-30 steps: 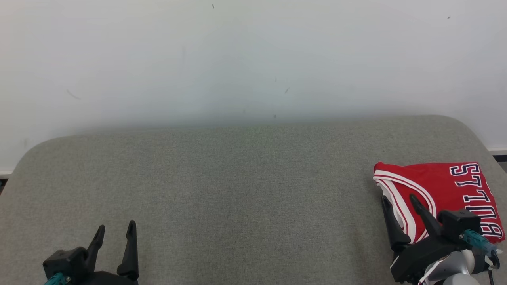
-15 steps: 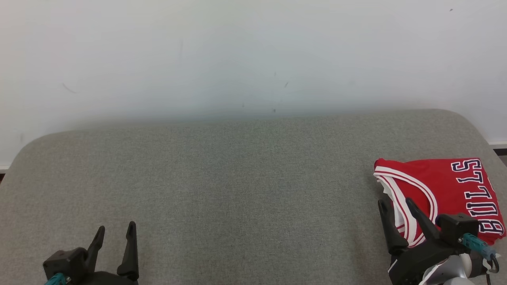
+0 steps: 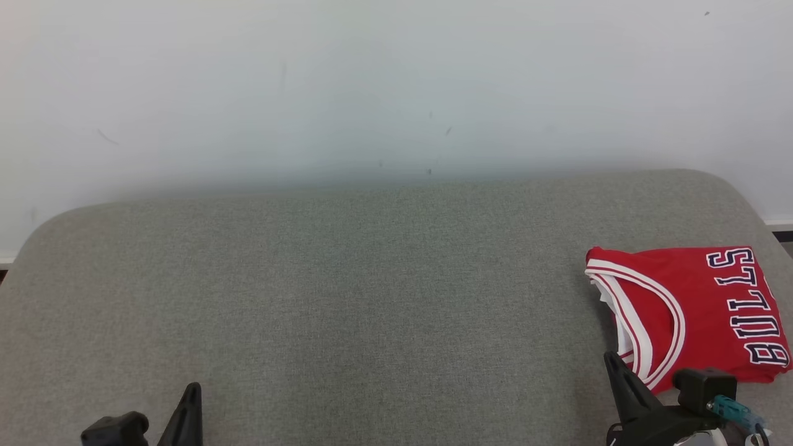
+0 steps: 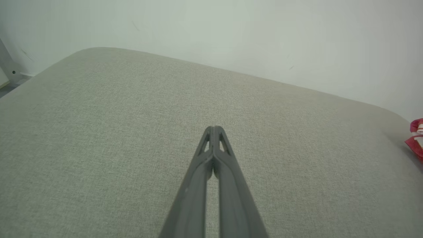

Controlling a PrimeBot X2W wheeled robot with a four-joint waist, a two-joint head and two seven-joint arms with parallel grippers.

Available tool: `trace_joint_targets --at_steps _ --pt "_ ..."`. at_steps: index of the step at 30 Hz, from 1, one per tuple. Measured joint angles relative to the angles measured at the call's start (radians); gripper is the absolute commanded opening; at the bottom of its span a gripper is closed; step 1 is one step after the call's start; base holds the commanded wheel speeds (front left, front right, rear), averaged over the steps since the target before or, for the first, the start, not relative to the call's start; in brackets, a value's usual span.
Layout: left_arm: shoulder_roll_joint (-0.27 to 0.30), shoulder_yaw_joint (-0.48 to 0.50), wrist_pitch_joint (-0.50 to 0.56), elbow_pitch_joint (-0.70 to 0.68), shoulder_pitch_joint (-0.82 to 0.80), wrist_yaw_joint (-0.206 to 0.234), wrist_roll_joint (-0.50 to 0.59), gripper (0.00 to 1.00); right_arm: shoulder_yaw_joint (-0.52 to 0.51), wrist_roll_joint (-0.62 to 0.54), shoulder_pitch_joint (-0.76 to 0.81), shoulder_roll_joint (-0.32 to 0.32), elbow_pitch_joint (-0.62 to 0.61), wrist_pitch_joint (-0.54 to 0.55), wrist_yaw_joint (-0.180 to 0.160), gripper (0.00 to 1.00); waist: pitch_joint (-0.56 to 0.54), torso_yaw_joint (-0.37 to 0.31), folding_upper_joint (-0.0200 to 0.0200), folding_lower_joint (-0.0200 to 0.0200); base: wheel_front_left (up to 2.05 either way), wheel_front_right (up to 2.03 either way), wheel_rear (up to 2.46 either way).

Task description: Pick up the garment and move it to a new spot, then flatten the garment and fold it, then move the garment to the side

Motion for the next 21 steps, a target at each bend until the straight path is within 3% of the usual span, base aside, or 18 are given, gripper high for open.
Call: trace_joint_targets --at_steps 21 --pt "-0.031 0.076 0.040 0.033 -0.024 -0.055 -0.315 0.00 -0.030 0.332 -0.019 0.002 0.016 0.044 0.000 0.00 0.018 -0.007 0.0000 0.0000 0.00 0.00 0.00"
